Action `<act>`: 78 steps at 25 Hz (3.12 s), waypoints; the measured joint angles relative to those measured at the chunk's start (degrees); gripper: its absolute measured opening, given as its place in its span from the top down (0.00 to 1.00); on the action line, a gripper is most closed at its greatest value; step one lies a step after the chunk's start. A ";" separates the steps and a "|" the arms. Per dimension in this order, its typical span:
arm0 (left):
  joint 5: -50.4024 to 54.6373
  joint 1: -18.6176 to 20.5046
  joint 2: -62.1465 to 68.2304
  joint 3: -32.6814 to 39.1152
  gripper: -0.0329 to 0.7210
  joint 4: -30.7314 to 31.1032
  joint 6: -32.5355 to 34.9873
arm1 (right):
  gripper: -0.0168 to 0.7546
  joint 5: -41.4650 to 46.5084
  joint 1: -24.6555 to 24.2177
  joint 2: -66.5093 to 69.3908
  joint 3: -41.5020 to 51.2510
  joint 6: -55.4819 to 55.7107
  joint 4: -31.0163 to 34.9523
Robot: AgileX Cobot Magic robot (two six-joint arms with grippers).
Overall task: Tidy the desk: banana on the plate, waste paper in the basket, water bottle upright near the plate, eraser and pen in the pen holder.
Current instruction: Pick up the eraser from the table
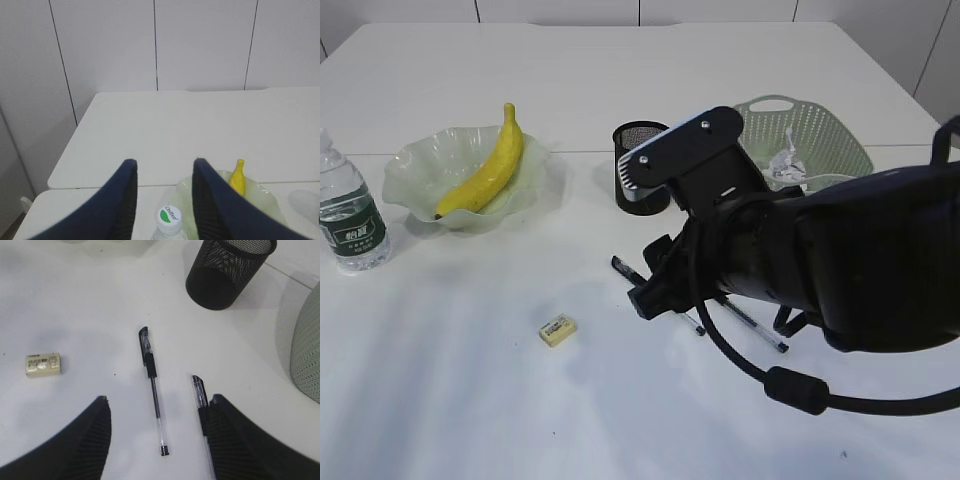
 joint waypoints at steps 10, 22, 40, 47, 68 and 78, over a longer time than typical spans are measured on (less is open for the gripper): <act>0.10 0.00 0.00 0.47 0.62 0.36 0.00 | 0.38 0.10 0.00 1.40 0.00 -5.16 0.00; 2.17 0.00 3.10 0.47 0.62 0.36 0.00 | 0.38 0.20 0.00 4.20 0.00 -5.25 0.00; 2.17 0.00 8.07 0.47 0.62 0.36 0.00 | 0.38 0.33 0.00 5.02 0.00 -4.99 0.00; 2.72 0.00 8.07 0.47 0.62 0.36 0.00 | 0.38 1.26 0.00 5.02 0.00 -4.99 0.00; 2.94 0.00 8.15 0.47 0.62 0.45 0.00 | 0.38 9.05 0.00 5.02 0.00 -4.40 -0.34; 2.94 0.00 8.41 0.47 0.62 0.45 0.00 | 0.38 10.18 0.00 5.14 -1.25 -8.35 -0.34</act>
